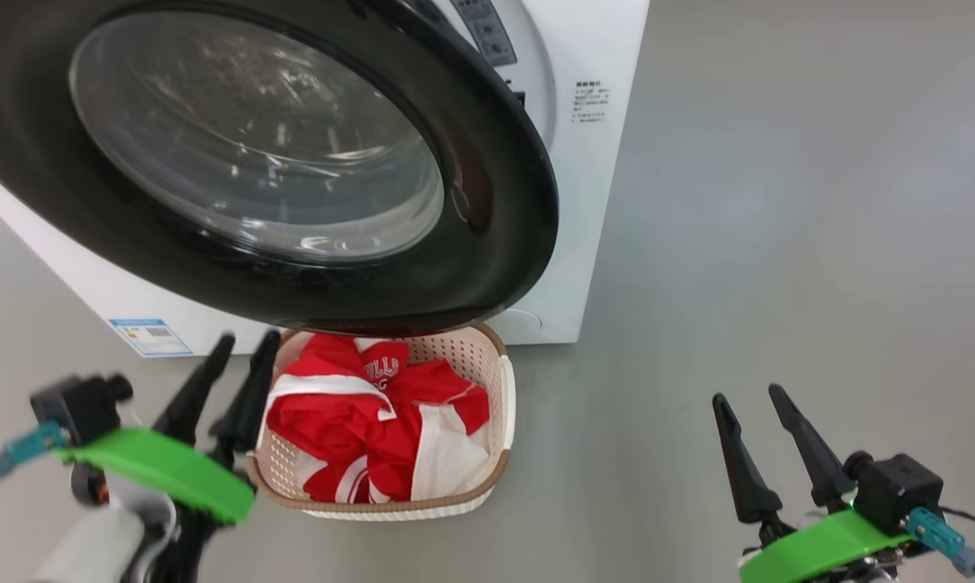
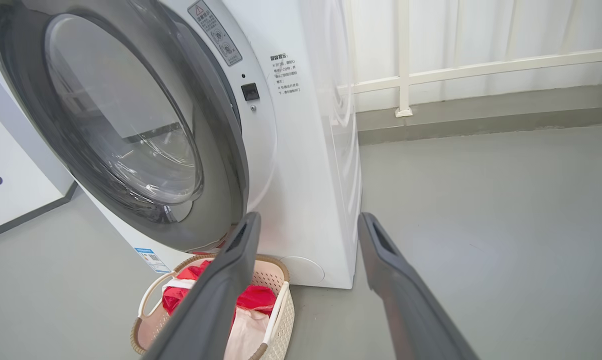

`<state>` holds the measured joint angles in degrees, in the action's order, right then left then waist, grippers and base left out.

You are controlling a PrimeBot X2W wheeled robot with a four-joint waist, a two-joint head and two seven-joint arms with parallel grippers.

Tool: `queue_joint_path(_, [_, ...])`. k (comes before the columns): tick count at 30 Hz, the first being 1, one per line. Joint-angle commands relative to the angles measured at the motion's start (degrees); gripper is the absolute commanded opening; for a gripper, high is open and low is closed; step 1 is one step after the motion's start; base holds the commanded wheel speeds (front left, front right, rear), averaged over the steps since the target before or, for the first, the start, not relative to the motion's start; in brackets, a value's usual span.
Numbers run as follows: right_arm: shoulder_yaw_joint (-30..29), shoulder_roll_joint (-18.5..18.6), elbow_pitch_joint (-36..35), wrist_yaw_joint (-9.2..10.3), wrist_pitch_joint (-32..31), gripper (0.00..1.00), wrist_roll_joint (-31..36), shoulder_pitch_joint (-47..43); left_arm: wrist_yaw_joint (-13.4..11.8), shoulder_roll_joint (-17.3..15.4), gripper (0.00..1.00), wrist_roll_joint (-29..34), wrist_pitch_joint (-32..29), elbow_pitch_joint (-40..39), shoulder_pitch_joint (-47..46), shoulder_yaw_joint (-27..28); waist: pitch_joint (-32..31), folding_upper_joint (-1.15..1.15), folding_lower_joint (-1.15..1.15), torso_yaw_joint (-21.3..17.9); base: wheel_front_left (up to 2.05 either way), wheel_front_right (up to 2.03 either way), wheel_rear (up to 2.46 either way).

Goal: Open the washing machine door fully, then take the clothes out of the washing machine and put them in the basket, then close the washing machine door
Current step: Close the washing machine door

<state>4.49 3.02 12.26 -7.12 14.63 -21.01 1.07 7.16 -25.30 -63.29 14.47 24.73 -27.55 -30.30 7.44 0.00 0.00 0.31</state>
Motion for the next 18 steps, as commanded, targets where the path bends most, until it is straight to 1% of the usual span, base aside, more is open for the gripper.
queue_joint_path(1, [1.09, 0.47, -1.21, -0.36, 0.37, 1.00, 0.06, -0.06, 0.33, -1.84, 1.00, 1.23, 0.52, -1.33, 0.22, 2.96, -0.78, 0.00, 0.00, 0.49, 0.00, 0.00, 0.00])
queue_joint_path(8, [0.93, 1.44, -0.95, -0.36, 0.37, 1.00, -0.50, -2.14, 0.33, -0.52, 1.00, 7.20, 0.52, -2.02, 8.40, 8.37, -2.91, 0.00, 0.00, 0.33, 0.00, 0.00, 0.00])
queue_joint_path(15, [0.79, 2.23, -0.83, -0.36, 0.37, 1.00, -1.15, -3.97, 0.33, 1.54, 1.00, 13.15, 0.52, -3.87, 16.58, 16.31, -4.66, 0.00, 0.00, -0.62, 0.00, 0.00, 0.00])
queue_joint_path(18, [0.46, 2.64, -0.75, -0.36, 0.37, 1.00, -1.47, -5.21, 0.33, 3.02, 1.00, 17.48, 0.52, -4.92, 20.68, 20.66, -5.64, 0.00, 0.00, -1.25, 0.00, 0.00, 0.00])
